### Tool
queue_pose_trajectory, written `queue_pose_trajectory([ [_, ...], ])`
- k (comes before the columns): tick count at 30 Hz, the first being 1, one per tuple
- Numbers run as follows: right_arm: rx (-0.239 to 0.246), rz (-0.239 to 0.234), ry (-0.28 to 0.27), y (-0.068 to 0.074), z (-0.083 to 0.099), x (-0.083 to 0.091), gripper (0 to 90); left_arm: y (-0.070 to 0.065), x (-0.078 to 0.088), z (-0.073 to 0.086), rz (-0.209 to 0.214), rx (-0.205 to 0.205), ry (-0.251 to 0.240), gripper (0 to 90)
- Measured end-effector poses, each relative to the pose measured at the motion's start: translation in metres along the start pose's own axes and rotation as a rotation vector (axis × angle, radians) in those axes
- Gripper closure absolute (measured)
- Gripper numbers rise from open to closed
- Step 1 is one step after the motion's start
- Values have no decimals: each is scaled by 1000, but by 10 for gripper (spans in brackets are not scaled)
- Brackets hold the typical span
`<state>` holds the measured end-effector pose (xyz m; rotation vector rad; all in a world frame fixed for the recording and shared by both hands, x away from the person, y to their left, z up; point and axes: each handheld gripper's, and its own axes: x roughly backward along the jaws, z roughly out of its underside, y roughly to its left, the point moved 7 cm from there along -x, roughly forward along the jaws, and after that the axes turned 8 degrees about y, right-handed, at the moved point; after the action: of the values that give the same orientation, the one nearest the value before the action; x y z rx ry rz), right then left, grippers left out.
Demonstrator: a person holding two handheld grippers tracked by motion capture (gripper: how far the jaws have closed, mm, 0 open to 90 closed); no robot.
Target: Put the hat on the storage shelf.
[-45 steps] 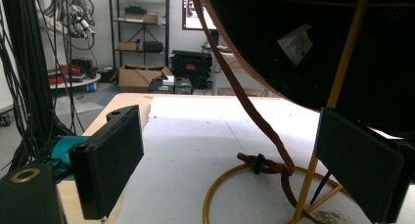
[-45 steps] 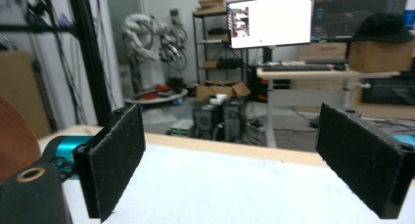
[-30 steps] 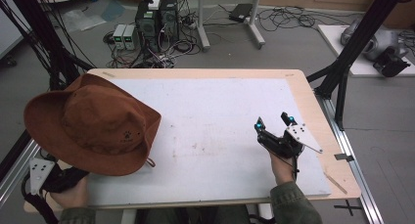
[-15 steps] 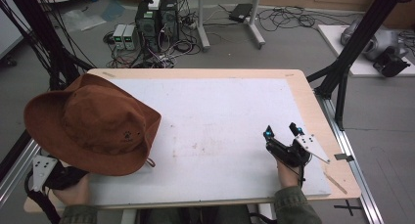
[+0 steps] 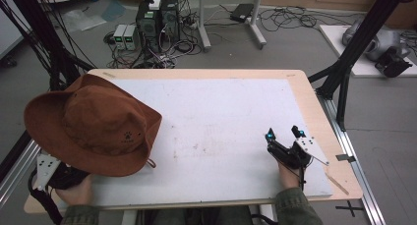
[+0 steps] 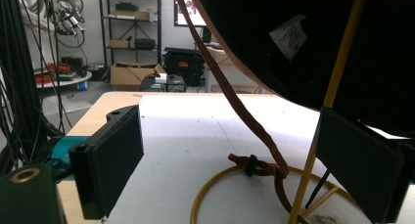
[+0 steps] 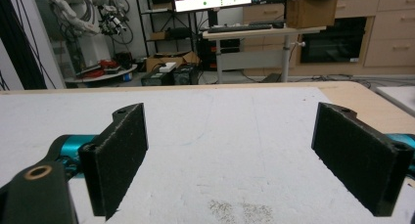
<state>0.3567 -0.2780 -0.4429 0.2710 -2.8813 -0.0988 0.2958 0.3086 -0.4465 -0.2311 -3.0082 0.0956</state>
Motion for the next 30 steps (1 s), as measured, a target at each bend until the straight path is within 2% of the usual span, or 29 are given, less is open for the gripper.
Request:
queue_pose_trajectory([
  [13, -23, -24, -11, 0, -1, -2, 128, -1, 1, 2, 4, -3, 7, 113],
  [20, -12, -29, -12, 1, -2, -3, 128, 2, 2, 1, 0, 9, 4, 113],
  [30, -22, -32, -8, 2, -1, -3, 127, 3, 3, 1, -3, 11, 1, 113],
])
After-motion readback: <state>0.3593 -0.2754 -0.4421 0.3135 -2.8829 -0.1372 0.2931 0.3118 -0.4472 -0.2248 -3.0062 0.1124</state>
